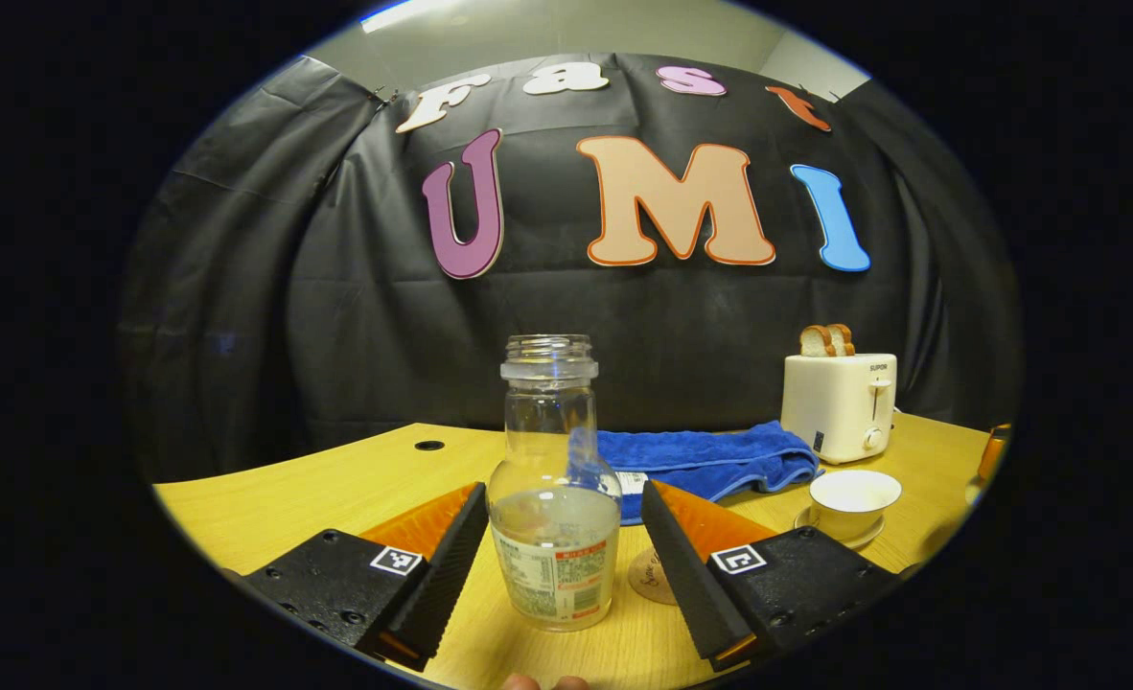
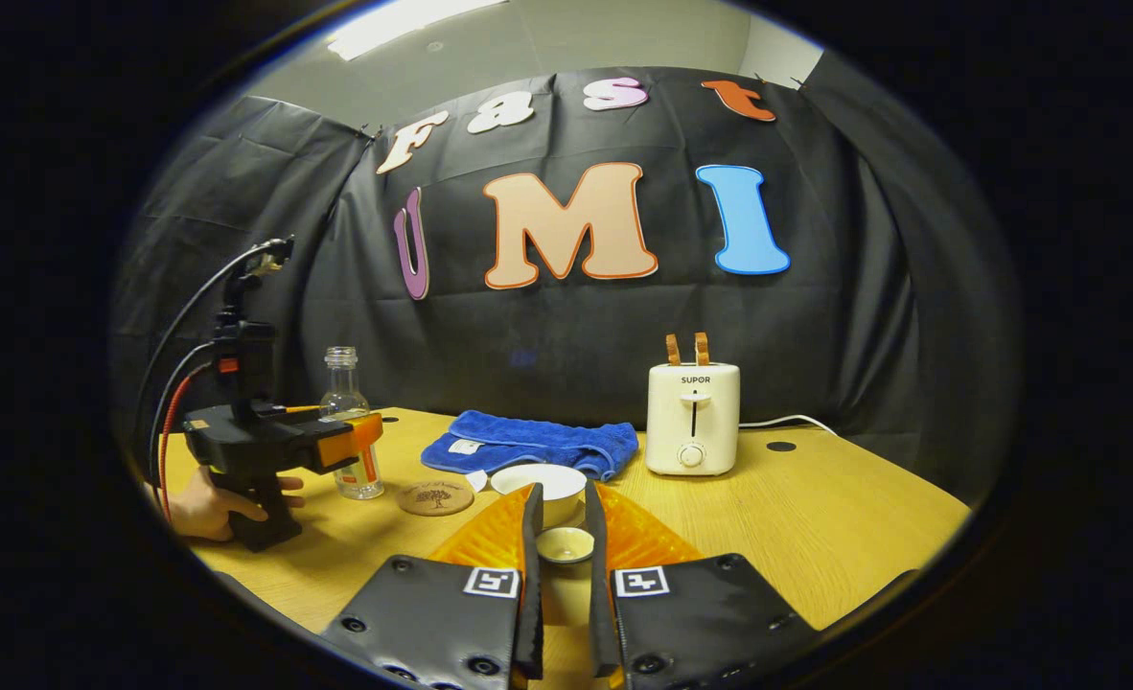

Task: Open the teacup lid with one hand, grasp the water bottle and pour water into the teacup with the other hand; after pouring, place the water bottle on the coaster and then close the teacup lid.

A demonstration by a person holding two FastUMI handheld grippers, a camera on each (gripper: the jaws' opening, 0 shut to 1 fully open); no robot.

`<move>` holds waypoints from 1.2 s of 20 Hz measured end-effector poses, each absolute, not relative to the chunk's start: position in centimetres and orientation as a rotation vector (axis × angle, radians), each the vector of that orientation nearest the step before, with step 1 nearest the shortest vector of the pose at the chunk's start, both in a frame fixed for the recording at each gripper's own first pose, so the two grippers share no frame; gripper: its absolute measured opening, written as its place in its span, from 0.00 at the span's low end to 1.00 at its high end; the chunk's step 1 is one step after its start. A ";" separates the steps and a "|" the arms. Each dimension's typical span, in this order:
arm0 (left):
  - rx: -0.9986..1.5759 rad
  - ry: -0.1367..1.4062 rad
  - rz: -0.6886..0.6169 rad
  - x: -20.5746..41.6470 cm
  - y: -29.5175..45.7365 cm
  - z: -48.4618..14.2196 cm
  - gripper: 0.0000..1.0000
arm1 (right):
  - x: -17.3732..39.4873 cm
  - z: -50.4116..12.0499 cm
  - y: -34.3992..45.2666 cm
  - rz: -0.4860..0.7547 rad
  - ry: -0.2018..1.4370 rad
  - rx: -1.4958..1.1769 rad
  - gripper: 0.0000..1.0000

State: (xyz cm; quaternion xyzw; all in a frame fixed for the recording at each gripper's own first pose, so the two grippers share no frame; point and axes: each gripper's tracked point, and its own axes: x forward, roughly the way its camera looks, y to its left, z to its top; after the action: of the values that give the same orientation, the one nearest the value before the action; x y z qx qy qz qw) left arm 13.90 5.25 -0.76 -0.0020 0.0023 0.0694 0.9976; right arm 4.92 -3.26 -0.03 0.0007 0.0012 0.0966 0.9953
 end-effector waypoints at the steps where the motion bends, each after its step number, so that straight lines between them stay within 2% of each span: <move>1: -0.005 0.008 0.136 14.3 5.3 -0.8 0.93 | 4.8 0.0 -3.3 0.194 0.003 0.001 0.22; 5: -0.003 0.002 0.122 15.6 5.6 -0.6 0.93 | 4.9 0.0 -3.3 0.194 0.003 0.002 0.22; 7: -0.007 0.003 0.107 15.9 5.4 -0.7 0.74 | 4.9 -0.1 -3.4 0.192 0.003 0.001 0.22; 13: 0.022 0.020 0.013 16.2 3.5 -0.8 0.70 | 4.8 -0.1 -3.6 0.191 0.008 0.001 0.22; 16: 0.313 0.047 0.013 17.1 3.4 -1.0 0.69 | 4.5 -0.2 -4.1 0.182 0.010 0.001 0.22; 24: 0.922 0.171 -0.204 18.3 -4.4 -5.1 0.70 | 3.5 0.1 -8.3 0.111 0.005 0.000 0.22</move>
State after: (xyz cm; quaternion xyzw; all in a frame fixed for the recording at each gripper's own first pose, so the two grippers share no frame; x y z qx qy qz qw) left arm 18.31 -4.36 -5.09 0.4437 0.0820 -0.0980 0.8870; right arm 3.53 -8.25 0.12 -0.0002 0.0023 0.0554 0.9985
